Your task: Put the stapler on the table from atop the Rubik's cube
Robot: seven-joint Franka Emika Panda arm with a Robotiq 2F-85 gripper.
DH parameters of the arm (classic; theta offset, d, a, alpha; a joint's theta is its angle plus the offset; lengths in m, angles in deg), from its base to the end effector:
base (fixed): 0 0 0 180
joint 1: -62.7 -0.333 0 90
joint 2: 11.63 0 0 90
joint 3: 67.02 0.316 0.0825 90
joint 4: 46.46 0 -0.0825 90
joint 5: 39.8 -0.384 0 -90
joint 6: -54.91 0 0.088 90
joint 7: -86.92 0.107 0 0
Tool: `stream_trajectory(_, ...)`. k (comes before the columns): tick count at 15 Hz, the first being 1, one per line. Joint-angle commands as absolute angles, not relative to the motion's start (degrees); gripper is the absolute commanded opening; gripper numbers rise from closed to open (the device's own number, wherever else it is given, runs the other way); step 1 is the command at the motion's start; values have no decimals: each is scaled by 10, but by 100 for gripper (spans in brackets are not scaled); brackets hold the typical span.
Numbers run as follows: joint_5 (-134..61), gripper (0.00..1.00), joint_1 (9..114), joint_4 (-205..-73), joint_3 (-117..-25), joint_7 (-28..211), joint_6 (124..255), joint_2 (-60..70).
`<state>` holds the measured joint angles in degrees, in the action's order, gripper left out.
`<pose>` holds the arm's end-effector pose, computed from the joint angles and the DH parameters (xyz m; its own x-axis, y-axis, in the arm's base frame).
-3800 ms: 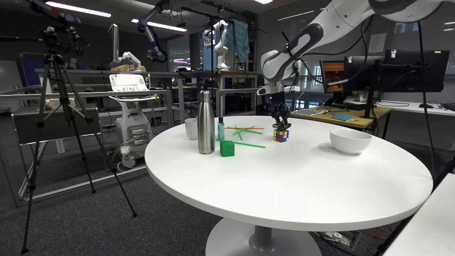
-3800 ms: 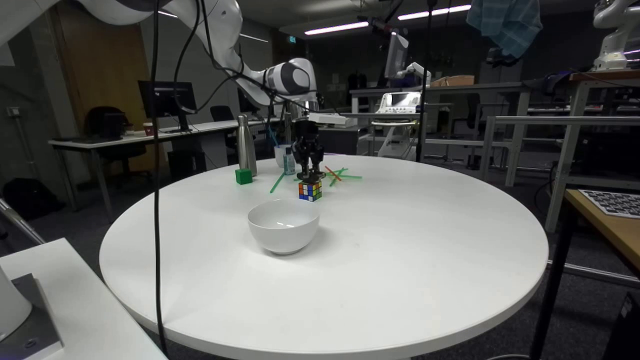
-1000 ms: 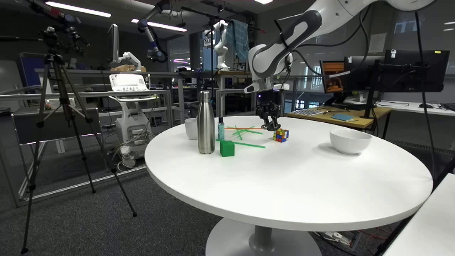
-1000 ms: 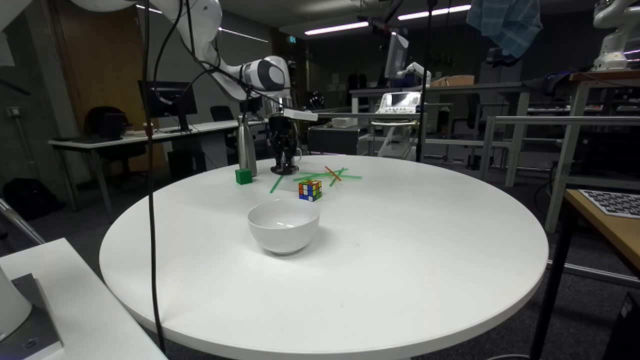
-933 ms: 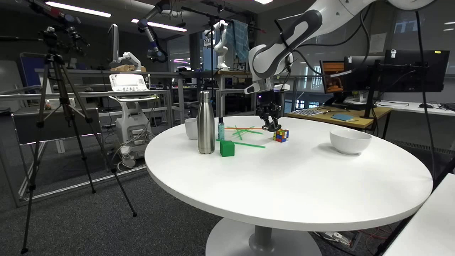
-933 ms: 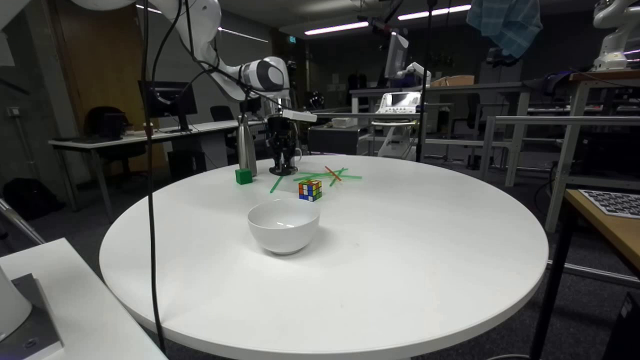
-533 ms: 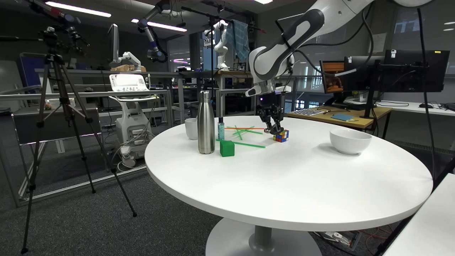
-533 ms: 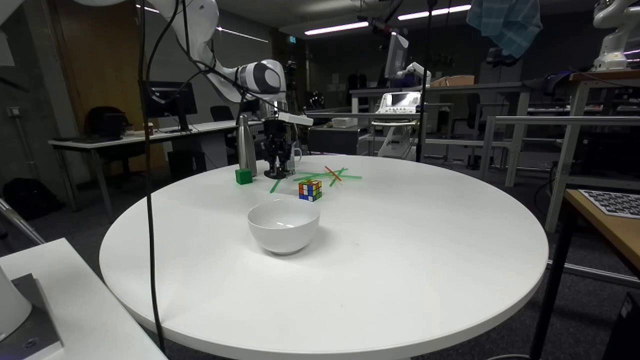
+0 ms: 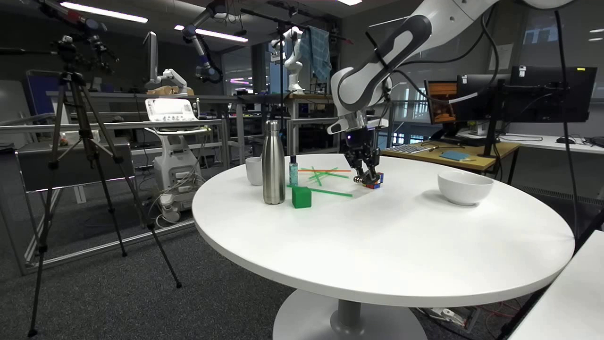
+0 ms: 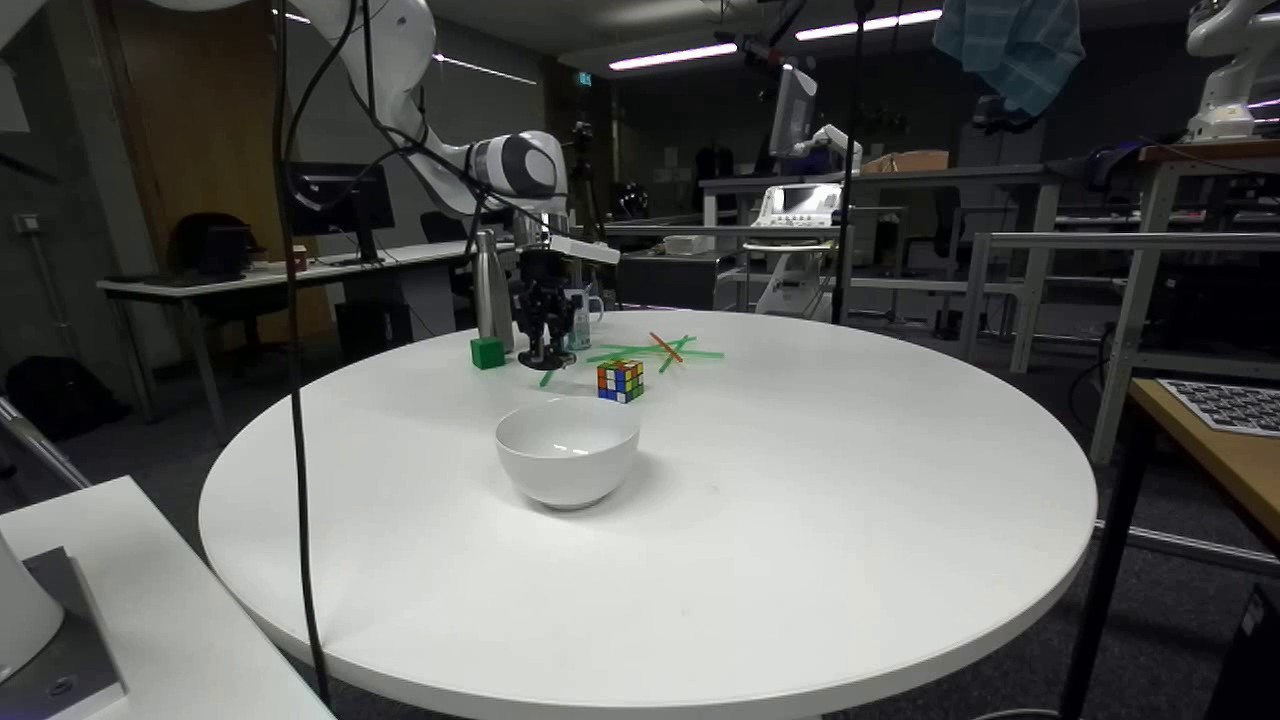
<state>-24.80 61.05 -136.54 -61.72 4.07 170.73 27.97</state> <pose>0.6720 0.0591 0.2195 -0.1420 0.9749 -0.1713 0.9696 0.1022 -0.2223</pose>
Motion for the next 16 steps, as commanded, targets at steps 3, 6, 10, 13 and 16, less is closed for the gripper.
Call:
stream_trajectory(3, -241, 20, 611, -1394, -616, 36, 1704, 259)
stream_trajectory(6, -242, 20, 612, -1397, -616, 34, 1703, 261)
stream_trajectory(10, -242, 20, 613, -1402, -616, 34, 1702, 261)
stream_trajectory(13, -243, 20, 613, -1401, -615, 32, 1698, 264)
stream_trajectory(16, -244, 20, 613, -1398, -615, 32, 1694, 270)
